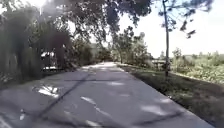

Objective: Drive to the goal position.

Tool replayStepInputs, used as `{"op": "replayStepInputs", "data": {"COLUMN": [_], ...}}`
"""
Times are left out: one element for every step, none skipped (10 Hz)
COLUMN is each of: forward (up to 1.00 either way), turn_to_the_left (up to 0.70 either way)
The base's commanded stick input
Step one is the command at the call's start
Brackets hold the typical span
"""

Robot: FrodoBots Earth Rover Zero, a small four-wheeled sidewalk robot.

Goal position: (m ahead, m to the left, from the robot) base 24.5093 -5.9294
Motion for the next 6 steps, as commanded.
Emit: {"op": "replayStepInputs", "data": {"forward": [0.85,0.85,0.85,0.85,0.85,0.85], "turn_to_the_left": [0.0,0.0,0.0,0.0,0.0,0.0]}}
